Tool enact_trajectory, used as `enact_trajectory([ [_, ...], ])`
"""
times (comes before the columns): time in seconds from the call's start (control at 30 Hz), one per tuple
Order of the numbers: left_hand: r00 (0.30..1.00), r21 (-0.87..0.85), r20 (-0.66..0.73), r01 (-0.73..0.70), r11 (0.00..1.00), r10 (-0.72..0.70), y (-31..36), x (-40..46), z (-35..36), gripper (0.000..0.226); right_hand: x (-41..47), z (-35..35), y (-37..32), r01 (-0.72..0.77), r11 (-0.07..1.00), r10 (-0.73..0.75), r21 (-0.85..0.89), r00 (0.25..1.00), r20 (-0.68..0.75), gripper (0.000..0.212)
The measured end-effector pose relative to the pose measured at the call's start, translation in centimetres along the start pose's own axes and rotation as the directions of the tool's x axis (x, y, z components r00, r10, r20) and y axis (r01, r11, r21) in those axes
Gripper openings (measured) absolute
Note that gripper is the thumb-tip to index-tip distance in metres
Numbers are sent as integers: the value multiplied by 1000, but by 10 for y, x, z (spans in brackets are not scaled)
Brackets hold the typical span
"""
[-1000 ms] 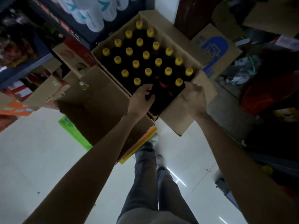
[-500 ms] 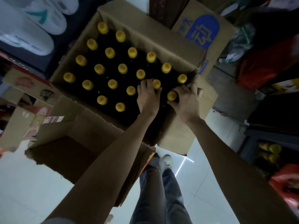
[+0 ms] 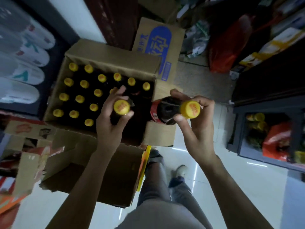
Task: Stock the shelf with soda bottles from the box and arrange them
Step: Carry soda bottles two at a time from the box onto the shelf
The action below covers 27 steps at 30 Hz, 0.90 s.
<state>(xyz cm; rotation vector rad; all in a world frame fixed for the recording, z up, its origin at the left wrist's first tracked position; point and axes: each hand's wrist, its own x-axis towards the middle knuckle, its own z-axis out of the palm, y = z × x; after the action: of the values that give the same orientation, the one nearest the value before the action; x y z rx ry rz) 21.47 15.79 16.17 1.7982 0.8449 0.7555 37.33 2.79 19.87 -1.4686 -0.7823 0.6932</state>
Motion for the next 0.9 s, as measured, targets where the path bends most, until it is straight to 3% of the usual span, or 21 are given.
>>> enact_trajectory([
  [0.1, 985, -4, 171, -35, 999, 35, 29, 2, 13, 29, -20, -26, -11, -16, 999, 10, -43, 990, -142, 27],
  [0.27, 970, -108, 237, -18, 994, 44, 65, -23, 72, 35, -86, -89, -16, -46, 996, 12, -77, 918, -397, 21],
  [0.33, 952, -147, 295, -38, 988, 80, 91, -48, 112, 38, -126, -127, -16, -79, 991, 15, -105, 863, -504, 17],
  [0.47, 894, -201, 423, -67, 977, 149, 131, -98, 190, 21, -206, -196, -16, -163, 984, 78, -68, 747, -660, 15],
  [0.53, 848, -205, 502, -76, 976, 171, 147, -134, 235, 26, -256, -235, -17, -182, 982, 87, -53, 684, -724, 9],
  [0.63, 777, -174, 593, -131, 976, 210, 172, -200, 298, 21, -329, -290, -25, -197, 979, 73, -62, 613, -787, 9],
  [0.7, 759, -199, 610, -132, 971, 228, 195, -240, 334, 17, -372, -326, -35, -198, 977, 55, -78, 588, -807, 20],
  [0.8, 745, -293, 602, -130, 947, 289, 234, -281, 382, 22, -423, -384, -50, -181, 978, 29, -100, 596, -802, 40],
  [0.9, 716, -369, 594, -163, 915, 367, 277, -304, 428, 20, -452, -445, -58, -181, 972, -6, -149, 617, -787, 29],
])
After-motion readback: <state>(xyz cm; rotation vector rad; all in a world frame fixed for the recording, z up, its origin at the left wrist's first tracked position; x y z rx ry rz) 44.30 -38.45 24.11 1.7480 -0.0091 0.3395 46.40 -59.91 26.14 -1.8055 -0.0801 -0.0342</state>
